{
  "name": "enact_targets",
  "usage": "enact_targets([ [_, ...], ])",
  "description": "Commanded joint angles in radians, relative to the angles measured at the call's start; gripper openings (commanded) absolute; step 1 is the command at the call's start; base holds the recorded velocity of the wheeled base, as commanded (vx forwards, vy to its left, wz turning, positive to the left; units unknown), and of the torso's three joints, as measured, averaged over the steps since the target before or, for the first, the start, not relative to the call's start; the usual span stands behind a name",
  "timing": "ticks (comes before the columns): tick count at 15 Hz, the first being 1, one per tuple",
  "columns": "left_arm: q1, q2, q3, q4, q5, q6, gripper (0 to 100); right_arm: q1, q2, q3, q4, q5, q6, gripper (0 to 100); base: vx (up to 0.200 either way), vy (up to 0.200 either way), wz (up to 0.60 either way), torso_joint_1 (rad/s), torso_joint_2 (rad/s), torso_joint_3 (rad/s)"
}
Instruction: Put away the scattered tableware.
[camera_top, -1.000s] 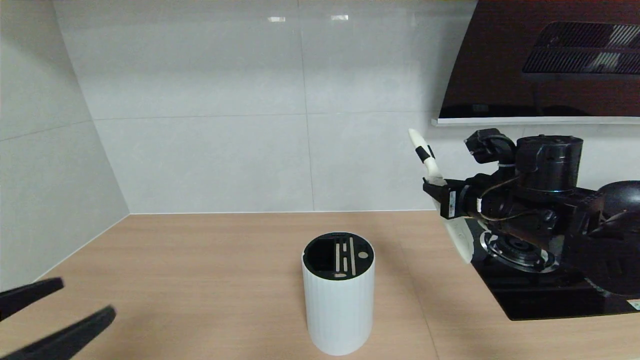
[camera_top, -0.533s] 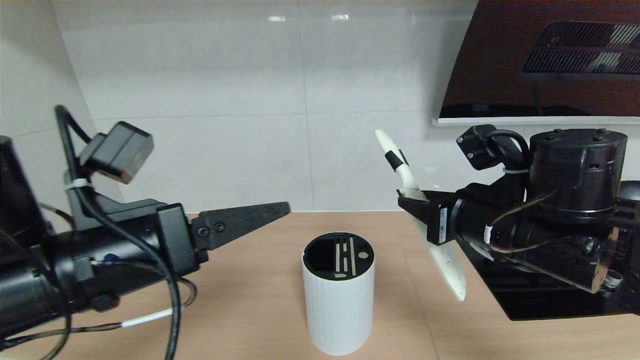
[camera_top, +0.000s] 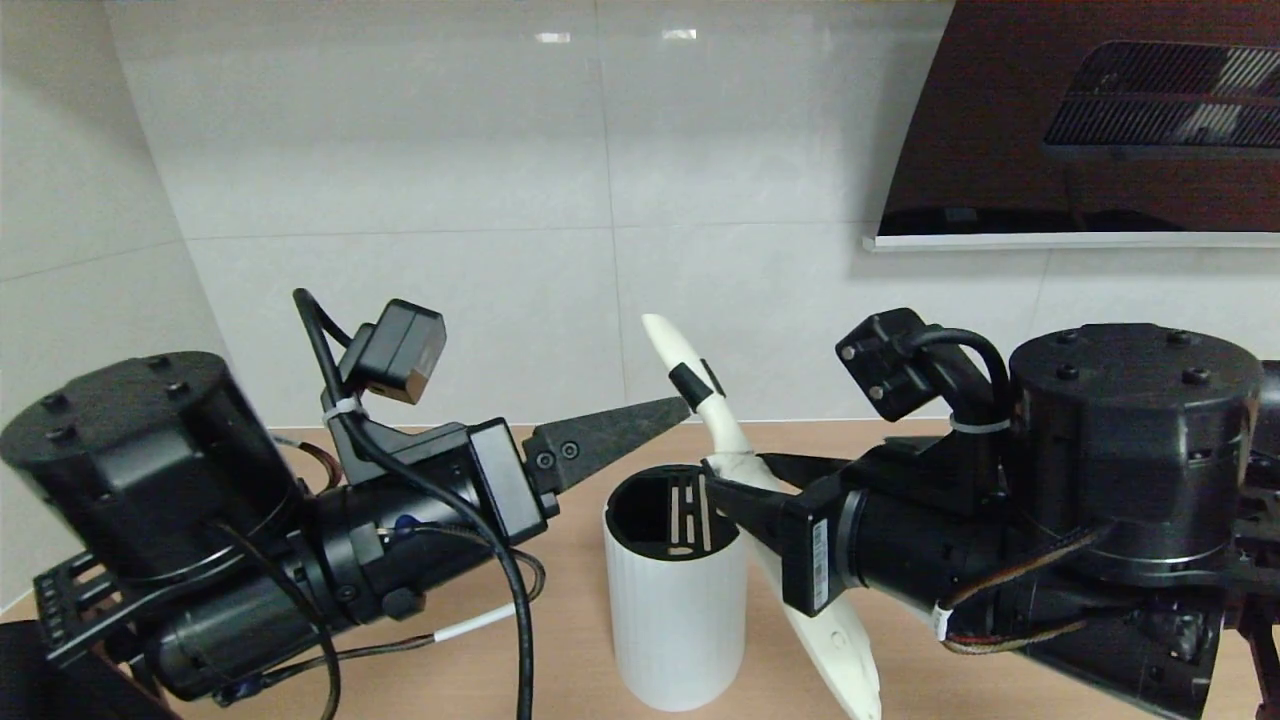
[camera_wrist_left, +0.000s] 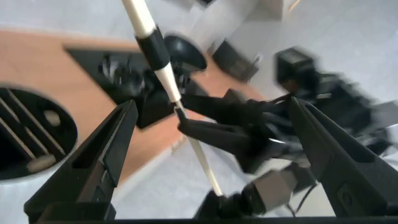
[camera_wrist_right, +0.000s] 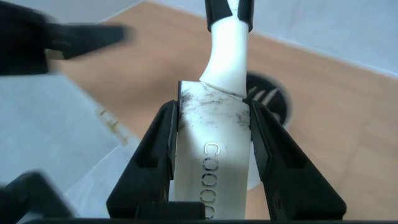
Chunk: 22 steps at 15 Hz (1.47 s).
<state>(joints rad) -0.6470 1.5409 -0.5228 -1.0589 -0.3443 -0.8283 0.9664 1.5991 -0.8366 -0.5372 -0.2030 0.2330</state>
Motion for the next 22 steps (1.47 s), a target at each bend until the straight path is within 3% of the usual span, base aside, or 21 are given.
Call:
enact_targets([
  [1,-0.008,0.038,0.001,-0.001,0.002,0.005,100,0.029,0.013,-0.001,-0.003,0.0,0.005,0,0.0,0.0,0.0,0.0,0.0,0.0],
  [3,-0.011,0.047,0.003,-0.003,0.039,0.051,100,0.045,0.027,0.001,-0.003,0.0,0.006,0,0.0,0.0,0.0,0.0,0.0,0.0],
  [4,-0.014,0.048,0.003,-0.004,0.044,0.054,100,0.046,0.03,0.001,-0.003,-0.001,0.008,0,0.0,0.0,0.0,0.0,0.0,0.0],
  [11,-0.017,0.087,-0.008,-0.05,0.094,0.054,100,0.081,0.056,0.005,-0.029,-0.01,0.023,0,0.0,0.0,0.0,0.0,0.0,0.0],
  [19,-0.017,0.097,-0.008,-0.049,0.094,0.054,100,0.101,0.056,0.014,-0.029,-0.013,0.023,0,0.0,0.0,0.0,0.0,0.0,0.0],
  [20,-0.017,0.097,-0.008,-0.049,0.093,0.054,0,0.104,0.056,0.014,-0.029,-0.013,0.023,0,0.0,0.0,0.0,0.0,0.0,0.0],
  [22,-0.017,0.097,-0.008,-0.049,0.093,0.052,0,0.109,0.056,0.016,-0.029,-0.013,0.023,0,0.0,0.0,0.0,0.0,0.0,0.0],
])
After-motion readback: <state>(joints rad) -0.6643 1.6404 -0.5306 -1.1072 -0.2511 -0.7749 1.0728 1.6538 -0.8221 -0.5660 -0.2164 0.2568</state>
